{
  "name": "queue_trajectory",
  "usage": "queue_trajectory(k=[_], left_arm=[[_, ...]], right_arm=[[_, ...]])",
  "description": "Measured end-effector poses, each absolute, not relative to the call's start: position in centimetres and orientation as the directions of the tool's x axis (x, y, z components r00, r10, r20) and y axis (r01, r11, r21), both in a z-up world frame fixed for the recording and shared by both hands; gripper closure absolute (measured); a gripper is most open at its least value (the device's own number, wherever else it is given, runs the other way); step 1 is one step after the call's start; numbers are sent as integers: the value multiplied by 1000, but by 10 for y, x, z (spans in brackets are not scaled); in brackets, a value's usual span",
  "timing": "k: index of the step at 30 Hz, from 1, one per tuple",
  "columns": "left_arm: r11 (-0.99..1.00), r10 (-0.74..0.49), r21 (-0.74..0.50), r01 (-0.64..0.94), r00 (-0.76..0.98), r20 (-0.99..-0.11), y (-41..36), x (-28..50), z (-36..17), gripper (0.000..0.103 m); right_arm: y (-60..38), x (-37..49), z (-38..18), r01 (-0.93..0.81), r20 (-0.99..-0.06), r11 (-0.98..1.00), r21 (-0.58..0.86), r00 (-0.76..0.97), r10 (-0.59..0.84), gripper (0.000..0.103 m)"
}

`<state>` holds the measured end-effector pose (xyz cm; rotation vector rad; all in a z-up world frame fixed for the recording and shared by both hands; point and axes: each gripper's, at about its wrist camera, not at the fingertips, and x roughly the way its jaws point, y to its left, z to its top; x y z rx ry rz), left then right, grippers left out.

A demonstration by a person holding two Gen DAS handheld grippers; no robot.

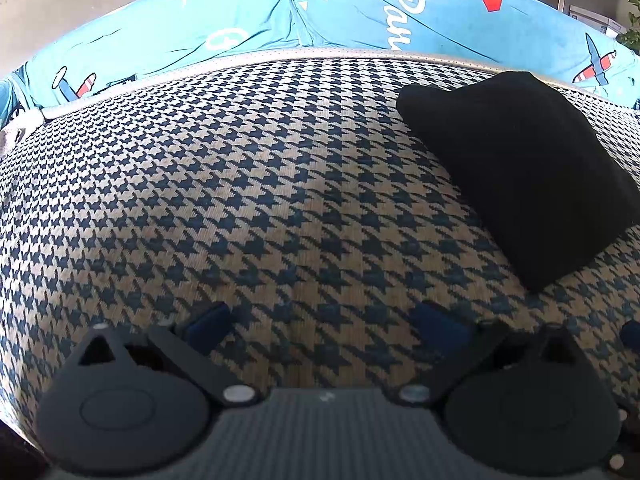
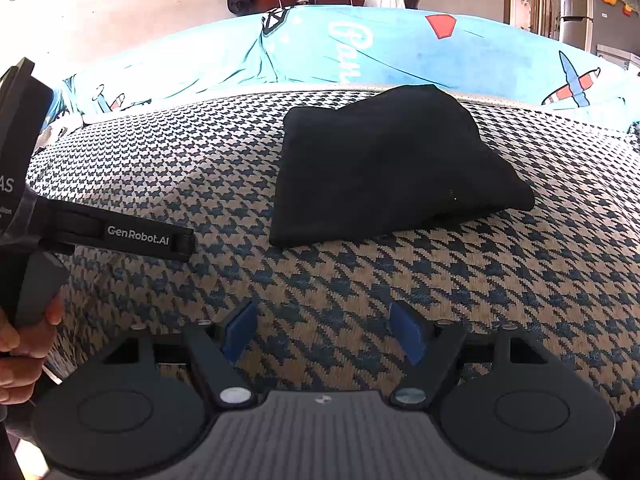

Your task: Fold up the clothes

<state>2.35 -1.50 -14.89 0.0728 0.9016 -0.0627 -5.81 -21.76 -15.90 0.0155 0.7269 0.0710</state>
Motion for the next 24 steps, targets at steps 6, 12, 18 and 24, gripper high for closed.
queue_trajectory(k=[6, 12, 18, 24], left_arm=[[996, -23, 36, 84, 618, -786, -15, 23, -148, 0], [996, -22, 36, 82, 620, -785, -15, 24, -148, 0], [996, -21, 36, 79, 621, -784, -16, 23, -148, 0], [996, -17, 39, 76, 621, -783, -16, 23, -148, 0]], right_arm=[[-214, -57, -160, -68, -663, 997, 26, 745, 68, 24], [-214, -57, -160, -68, -664, 997, 28, 745, 69, 23], [-214, -56, -159, -72, -663, 997, 22, 746, 68, 22], [-213, -57, -159, -71, -659, 997, 18, 749, 66, 22]])
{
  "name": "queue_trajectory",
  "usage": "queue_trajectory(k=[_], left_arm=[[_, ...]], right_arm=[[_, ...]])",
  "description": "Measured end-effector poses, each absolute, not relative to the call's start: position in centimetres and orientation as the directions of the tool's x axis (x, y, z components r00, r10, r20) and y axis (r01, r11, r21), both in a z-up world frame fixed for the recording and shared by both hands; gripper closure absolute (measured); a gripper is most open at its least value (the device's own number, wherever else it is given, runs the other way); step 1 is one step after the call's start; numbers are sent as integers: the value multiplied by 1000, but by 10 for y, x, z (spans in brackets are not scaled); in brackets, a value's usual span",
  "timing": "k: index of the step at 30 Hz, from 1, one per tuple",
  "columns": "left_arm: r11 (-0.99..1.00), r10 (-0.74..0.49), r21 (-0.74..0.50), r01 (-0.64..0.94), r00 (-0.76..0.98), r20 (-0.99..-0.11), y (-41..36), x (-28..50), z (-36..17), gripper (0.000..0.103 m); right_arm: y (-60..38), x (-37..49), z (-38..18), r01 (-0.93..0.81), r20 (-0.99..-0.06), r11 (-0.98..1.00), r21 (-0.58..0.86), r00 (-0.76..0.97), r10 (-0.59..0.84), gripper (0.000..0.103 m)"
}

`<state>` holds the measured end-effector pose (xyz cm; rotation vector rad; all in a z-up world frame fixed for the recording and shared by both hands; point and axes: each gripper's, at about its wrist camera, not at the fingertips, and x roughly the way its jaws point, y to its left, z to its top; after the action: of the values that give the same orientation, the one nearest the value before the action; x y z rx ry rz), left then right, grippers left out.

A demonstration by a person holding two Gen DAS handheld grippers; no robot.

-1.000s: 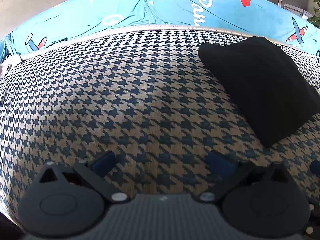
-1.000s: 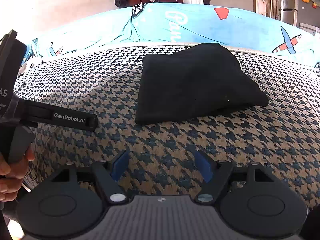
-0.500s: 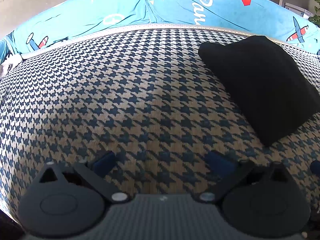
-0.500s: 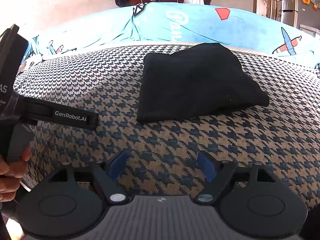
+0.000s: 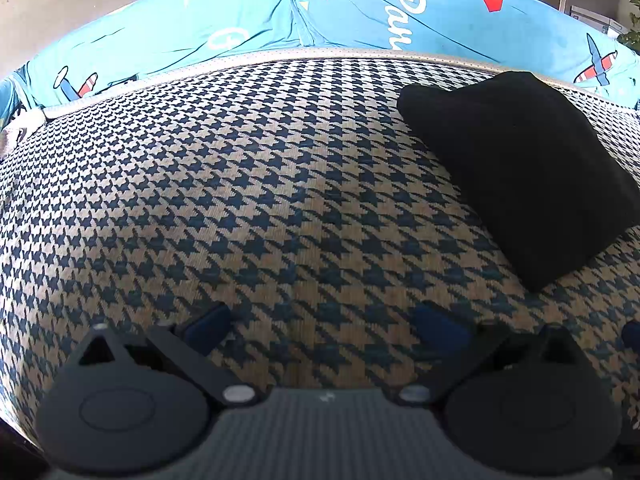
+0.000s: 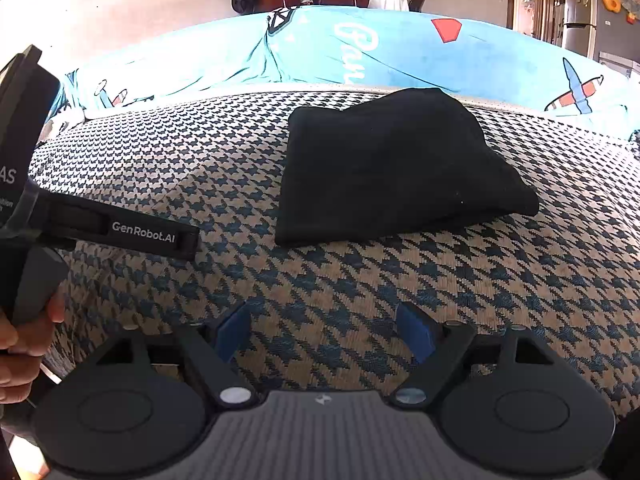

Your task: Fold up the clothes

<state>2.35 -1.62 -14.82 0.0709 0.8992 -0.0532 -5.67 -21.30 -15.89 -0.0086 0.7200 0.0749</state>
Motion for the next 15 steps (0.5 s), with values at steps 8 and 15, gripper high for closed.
queue_trajectory(k=[8, 15], left_arm=[[996, -14, 42, 75, 622, -783, -16, 25, -148, 0], [996, -10, 46, 74, 625, -780, -17, 25, -148, 0]], right_arm=[[-217, -56, -158, -58, -655, 997, 51, 752, 77, 22], [-213, -56, -158, -59, -653, 998, 31, 754, 65, 22]])
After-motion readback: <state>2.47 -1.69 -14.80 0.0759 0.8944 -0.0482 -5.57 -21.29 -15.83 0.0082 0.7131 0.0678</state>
